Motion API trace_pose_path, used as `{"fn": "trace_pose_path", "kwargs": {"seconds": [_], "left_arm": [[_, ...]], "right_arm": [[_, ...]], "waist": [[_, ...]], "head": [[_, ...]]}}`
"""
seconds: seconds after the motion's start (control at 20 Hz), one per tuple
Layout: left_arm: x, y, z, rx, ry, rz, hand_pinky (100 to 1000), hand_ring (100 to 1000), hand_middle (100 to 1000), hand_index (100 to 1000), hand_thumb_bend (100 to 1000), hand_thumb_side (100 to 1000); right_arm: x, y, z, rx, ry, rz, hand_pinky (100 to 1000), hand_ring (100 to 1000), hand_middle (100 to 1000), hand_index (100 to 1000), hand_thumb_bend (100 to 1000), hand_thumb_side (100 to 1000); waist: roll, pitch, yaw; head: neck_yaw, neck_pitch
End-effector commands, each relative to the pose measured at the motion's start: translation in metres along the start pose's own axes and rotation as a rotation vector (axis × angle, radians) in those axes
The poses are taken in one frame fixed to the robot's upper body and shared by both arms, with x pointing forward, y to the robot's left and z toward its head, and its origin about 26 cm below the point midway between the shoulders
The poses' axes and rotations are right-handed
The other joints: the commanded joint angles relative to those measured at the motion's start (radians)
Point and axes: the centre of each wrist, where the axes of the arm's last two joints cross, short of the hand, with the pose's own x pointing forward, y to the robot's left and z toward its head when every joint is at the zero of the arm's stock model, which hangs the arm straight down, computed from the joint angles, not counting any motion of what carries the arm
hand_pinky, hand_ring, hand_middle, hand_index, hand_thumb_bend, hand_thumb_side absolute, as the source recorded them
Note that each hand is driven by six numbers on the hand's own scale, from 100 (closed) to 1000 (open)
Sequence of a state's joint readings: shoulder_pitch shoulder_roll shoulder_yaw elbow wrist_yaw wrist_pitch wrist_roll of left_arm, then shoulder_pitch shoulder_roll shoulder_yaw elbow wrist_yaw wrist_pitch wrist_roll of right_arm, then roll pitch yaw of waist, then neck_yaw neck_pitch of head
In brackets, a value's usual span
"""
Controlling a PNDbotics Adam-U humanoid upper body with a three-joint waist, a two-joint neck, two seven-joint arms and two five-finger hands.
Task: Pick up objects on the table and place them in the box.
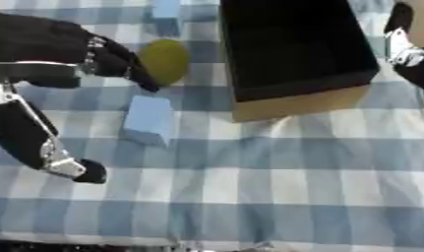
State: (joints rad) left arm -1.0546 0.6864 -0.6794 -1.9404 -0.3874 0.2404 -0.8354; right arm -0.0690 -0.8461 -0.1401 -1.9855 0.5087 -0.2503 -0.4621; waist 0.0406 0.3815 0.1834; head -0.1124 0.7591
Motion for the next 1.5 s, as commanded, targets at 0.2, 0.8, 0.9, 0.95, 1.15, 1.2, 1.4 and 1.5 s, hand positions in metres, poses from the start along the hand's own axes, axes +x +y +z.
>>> {"fn": "trace_pose_path", "kwargs": {"seconds": [0.2, 0.8, 0.9, 0.95, 1.15, 1.2, 1.4, 1.5], "left_arm": [[-0.021, -0.007, -0.021, 0.028, 0.077, 0.003, 953, 908, 816, 936, 614, 406], [-0.055, -0.028, -0.054, -0.003, 0.153, 0.045, 932, 878, 802, 913, 618, 410], [-0.058, -0.031, -0.056, -0.015, 0.156, 0.045, 926, 874, 798, 909, 618, 408], [-0.059, -0.033, -0.057, -0.021, 0.156, 0.045, 923, 872, 797, 907, 619, 406], [-0.063, -0.037, -0.06, -0.043, 0.158, 0.048, 912, 864, 788, 898, 625, 410], [-0.063, -0.038, -0.061, -0.05, 0.156, 0.049, 910, 863, 787, 897, 628, 415], [-0.066, -0.043, -0.065, -0.077, 0.155, 0.052, 892, 847, 772, 884, 636, 419], [-0.067, -0.047, -0.068, -0.093, 0.16, 0.05, 885, 841, 766, 878, 639, 418]], "right_arm": [[0.003, -0.003, -0.004, 0.004, -0.016, -0.01, 896, 957, 623, 898, 100, 470], [0.004, 0.0, -0.003, 0.008, -0.001, -0.036, 896, 967, 615, 899, 100, 470], [0.004, 0.0, -0.002, 0.006, 0.003, -0.038, 896, 969, 615, 899, 100, 470], [0.004, 0.001, -0.002, 0.005, 0.005, -0.039, 896, 969, 614, 899, 100, 470], [0.004, 0.001, -0.002, 0.001, 0.01, -0.043, 896, 971, 613, 900, 100, 470], [0.004, 0.001, -0.001, 0.001, 0.012, -0.044, 896, 972, 613, 900, 100, 470], [0.005, 0.002, -0.001, -0.002, 0.017, -0.049, 896, 974, 611, 900, 100, 470], [0.005, 0.002, 0.0, -0.004, 0.021, -0.052, 896, 974, 610, 900, 100, 470]], "waist": [[0.009, -0.034, -0.008], [0.013, -0.024, -0.027], [0.013, -0.022, -0.03], [0.013, -0.021, -0.031], [0.013, -0.019, -0.032], [0.012, -0.019, -0.033], [0.011, -0.018, -0.034], [0.011, -0.017, -0.036]], "head": [[0.009, 0.005], [0.019, -0.001], [0.021, 0.0], [0.021, 0.0], [0.024, 0.0], [0.024, -0.001], [0.027, -0.002], [0.028, -0.001]]}}
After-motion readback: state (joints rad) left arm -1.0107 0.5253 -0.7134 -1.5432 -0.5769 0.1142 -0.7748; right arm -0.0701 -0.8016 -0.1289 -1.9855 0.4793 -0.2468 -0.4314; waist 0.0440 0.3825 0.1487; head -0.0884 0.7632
